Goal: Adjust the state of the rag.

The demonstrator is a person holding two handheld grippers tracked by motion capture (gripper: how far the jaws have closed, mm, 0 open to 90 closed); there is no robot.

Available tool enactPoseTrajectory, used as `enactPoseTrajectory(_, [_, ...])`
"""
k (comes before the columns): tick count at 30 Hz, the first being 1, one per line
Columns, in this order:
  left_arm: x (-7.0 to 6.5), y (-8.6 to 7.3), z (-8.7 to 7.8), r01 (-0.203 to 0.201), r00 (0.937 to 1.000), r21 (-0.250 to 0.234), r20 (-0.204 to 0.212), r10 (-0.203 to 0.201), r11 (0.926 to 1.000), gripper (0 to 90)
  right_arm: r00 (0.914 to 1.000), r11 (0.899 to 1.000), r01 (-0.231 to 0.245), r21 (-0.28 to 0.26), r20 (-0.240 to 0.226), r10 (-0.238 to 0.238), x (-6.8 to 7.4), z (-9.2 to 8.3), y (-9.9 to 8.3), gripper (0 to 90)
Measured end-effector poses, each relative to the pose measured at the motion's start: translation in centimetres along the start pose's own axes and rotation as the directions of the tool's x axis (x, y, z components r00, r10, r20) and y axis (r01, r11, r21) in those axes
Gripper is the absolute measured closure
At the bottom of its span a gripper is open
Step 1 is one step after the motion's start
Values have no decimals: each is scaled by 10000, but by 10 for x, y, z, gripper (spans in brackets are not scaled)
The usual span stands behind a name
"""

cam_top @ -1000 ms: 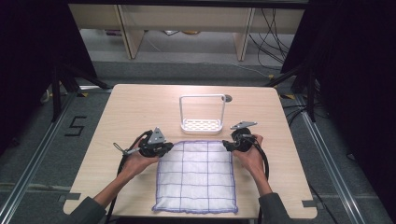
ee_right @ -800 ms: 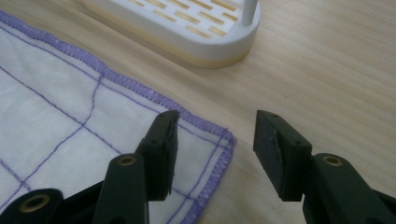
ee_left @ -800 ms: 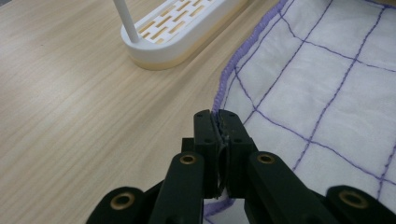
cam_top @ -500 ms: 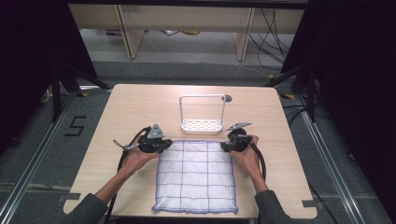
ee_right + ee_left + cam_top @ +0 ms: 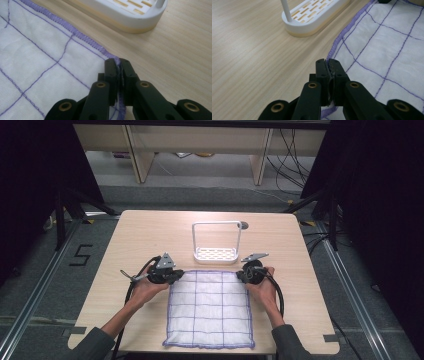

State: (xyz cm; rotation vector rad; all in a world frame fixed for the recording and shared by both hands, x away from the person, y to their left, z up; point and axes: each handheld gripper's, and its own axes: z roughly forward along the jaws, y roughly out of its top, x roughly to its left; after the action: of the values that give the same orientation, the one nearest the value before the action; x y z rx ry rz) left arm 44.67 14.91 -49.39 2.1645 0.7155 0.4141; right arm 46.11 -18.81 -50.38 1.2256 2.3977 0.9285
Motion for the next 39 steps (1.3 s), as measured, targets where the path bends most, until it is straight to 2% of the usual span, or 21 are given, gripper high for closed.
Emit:
enactPoseTrajectory(1, [0, 0, 0, 0, 10000, 0, 0, 0, 10000, 864, 10000, 10000, 6, 66, -97, -6, 0, -2, 1, 862])
enactPoseTrajectory(2, [0, 0, 0, 8, 10000, -35, -3, -8, 10000, 864, 9996, 9997, -254, 17, -98, 254, 3, -3, 0, 863])
enactPoseTrajectory(3, [0, 0, -1, 11, 10000, -45, 1, -11, 10000, 864, 10000, 10000, -55, -82, -34, 55, 2, -4, 0, 863])
enactPoseTrajectory(5, [0, 1, -1, 14, 10000, -52, 2, -14, 10000, 864, 9999, 9999, -109, 21, -77, 109, 2, -8, 2, 864])
enactPoseTrajectory(6, [0, 1, -1, -28, 10000, -38, 3, 28, 10000, 864, 10000, 9993, 48, -370, 57, -46, -1, -10, 2, 865])
enactPoseTrajectory(9, [0, 1, -3, -17, 10000, -79, -56, 17, 10000, 865, 10000, 9985, -71, -534, -66, 68, 0, -16, 5, 867])
enactPoseTrajectory(10, [0, 2, -3, -34, 10000, -94, -57, 33, 10000, 866, 10000, 9992, 73, -391, -57, -75, -1, -19, 5, 867])
enactPoseTrajectory(11, [0, 3, -4, -42, 10000, -135, -84, 40, 9999, 866, 10000, 9970, 62, -777, 20, -61, 0, -17, 5, 867])
enactPoseTrajectory(12, [0, 4, -5, -78, 9999, -160, -75, 77, 9998, 866, 9999, 9988, 69, -482, -85, -73, 0, -22, 7, 867])
enactPoseTrajectory(16, [2, 8, -11, -31, 9999, -382, -153, 25, 9993, 868, 9995, 9961, 283, -835, -81, -291, 0, -28, 12, 868])
enactPoseTrajectory(17, [2, 8, -11, -18, 9998, -471, -186, 9, 9989, 868, 9997, 9971, 107, -753, -189, -121, 0, -31, 13, 868])
enactPoseTrajectory(18, [2, 9, -12, -44, 9998, -506, -192, 34, 9987, 868, 9995, 9946, 160, -1029, -244, -186, 0, -33, 14, 869])
enactPoseTrajectory(20, [2, 10, -14, -80, 9996, -508, -269, 66, 9987, 869, 9996, 9939, 53, -1103, -279, -85, 0, -39, 17, 869])
enactPoseTrajectory(24, [2, 17, -18, -284, 9988, -660, -407, 257, 9974, 870, 9992, 9889, 287, -1460, -250, -327, -1, -49, 22, 870])
enactPoseTrajectory(28, [4, 23, -22, -209, 9986, -870, -497, 166, 9960, 870, 9996, 9845, 103, -1750, -241, -147, 0, -58, 28, 870])
enactPoseTrajectory(30, [6, 25, -22, -260, 9986, -883, -489, 217, 9958, 870, 9993, 9816, 273, -1888, -188, -315, -1, -59, 30, 870])
enactPoseTrajectory(33, [6, 26, -22, -227, 9985, -877, -508, 183, 9959, 870, 9991, 9819, 302, -1868, -226, -350, -1, -59, 31, 870])
enactPoseTrajectory(34, [6, 27, -20, -72, 9987, -1051, -505, 19, 9944, 869, 9993, 9835, 82, -1807, -338, -145, 0, -60, 32, 870])
enactPoseTrajectory(35, [7, 28, -21, -232, 9987, -894, -478, 190, 9957, 870, 9995, 9810, 202, -1928, -206, -247, -1, -59, 32, 870])
enactPoseTrajectory(38, [5, 28, -21, -201, 9985, -932, -527, 152, 9954, 869, 9992, 9808, 222, -1937, -286, -283, -2, -60, 32, 870])
enactPoseTrajectory(39, [5, 29, -22, -291, 9985, -886, -485, 249, 9956, 870, 9996, 9819, 63, -1893, -255, -114, -1, -61, 32, 870])
